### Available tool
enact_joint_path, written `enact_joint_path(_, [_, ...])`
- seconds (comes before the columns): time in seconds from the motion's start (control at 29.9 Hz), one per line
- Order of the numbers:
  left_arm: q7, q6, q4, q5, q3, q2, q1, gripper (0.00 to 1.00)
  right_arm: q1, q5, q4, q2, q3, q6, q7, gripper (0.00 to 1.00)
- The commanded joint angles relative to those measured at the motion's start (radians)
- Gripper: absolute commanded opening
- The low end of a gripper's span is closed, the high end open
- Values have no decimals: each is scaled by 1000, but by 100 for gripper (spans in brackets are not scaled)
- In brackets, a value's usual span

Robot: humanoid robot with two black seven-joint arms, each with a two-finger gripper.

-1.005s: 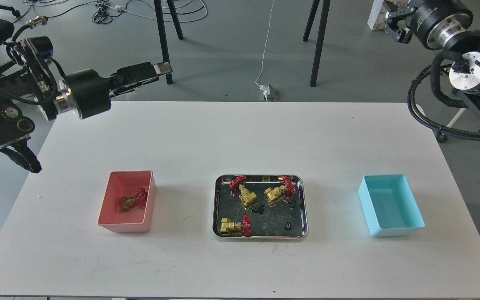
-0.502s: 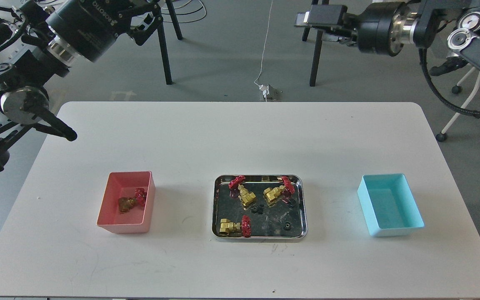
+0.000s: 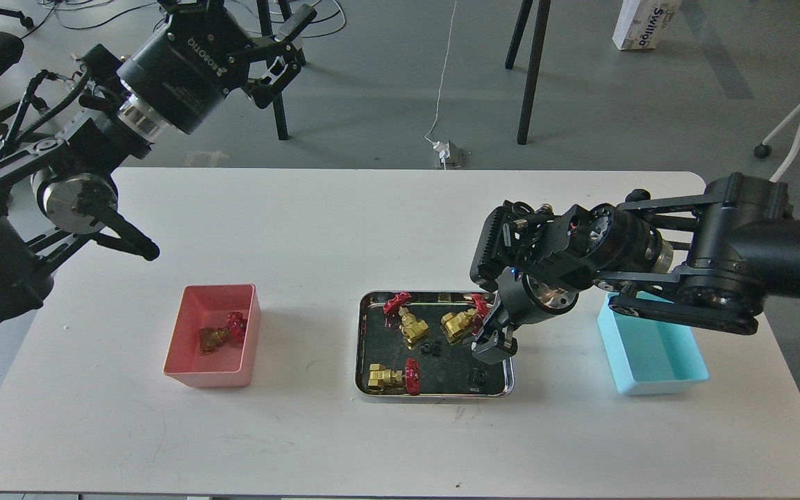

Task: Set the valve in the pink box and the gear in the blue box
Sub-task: 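Reach the right gripper into the tray and grasp a dark gear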

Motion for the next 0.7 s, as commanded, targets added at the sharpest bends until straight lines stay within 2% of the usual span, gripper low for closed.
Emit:
enact_joint_path(0.0, [0, 0, 0, 0, -16, -12, 16, 87, 0, -45, 0, 32, -28, 0, -1, 80])
enact_joint_path(0.23, [0, 0, 2, 2, -27, -14, 33, 87, -6, -62, -3, 74, -123, 0, -1, 75])
enact_joint_path(0.67, [0, 0, 3, 2, -27, -23, 56, 88, -57, -46, -118, 149, -111, 0, -4, 72])
